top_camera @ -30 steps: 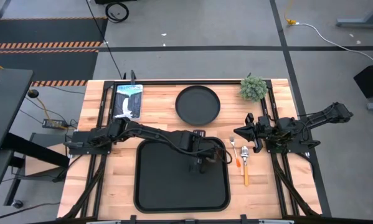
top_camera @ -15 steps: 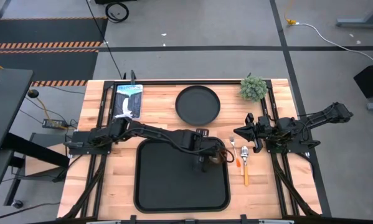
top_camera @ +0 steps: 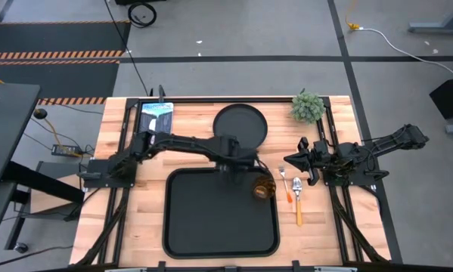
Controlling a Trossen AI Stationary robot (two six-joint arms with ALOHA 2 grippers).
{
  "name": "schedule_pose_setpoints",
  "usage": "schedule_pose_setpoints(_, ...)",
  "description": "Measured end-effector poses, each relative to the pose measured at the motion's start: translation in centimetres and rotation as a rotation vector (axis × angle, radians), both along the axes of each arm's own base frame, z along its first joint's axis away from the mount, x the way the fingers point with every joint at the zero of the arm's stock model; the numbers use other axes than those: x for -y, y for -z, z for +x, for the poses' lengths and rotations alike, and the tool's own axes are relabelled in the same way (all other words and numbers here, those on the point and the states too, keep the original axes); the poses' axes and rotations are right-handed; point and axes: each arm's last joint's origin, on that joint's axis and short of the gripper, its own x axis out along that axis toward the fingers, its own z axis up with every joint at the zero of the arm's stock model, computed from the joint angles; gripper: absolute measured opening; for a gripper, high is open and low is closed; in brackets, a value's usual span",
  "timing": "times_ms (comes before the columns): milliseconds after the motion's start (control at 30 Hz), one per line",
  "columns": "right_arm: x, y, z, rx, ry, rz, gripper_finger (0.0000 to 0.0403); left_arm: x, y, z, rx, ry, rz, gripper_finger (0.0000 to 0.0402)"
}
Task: Pick and place plate/cup/fork/spoon on tray
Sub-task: Put the black plate on the black serving tray to the bottom right of the brown glass
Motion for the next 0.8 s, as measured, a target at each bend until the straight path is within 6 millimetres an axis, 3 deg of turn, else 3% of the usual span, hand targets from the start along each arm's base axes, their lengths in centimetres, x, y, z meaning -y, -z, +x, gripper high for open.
schedule_pose_setpoints(200, 0.0, 0.0, 0.0, 0.000, 0.000, 0.000, 0.0016, -4.1, 2.6, -4.0, 0.064, -0.044, 0.010, 0.0093)
schedule_pose_setpoints(500, 0.0, 0.0, 0.0, 0.000, 0.000, 0.000, 0.0016, -11.3, 3.0, -9.7, 0.395, -0.375, -0.113, 0.0062)
schedule_pose_setpoints(633, 0.0, 0.0, 0.0, -0.001, 0.001, 0.000, 0.0016, -14.6, 3.4, -11.0, 0.504, -0.578, -0.212, 0.0071)
schedule_pose_setpoints(800, 0.0, 0.0, 0.0, -0.003, 0.000, -0.001, 0.0016, -17.1, 3.0, -11.5, 0.632, -0.725, -0.254, 0.0120)
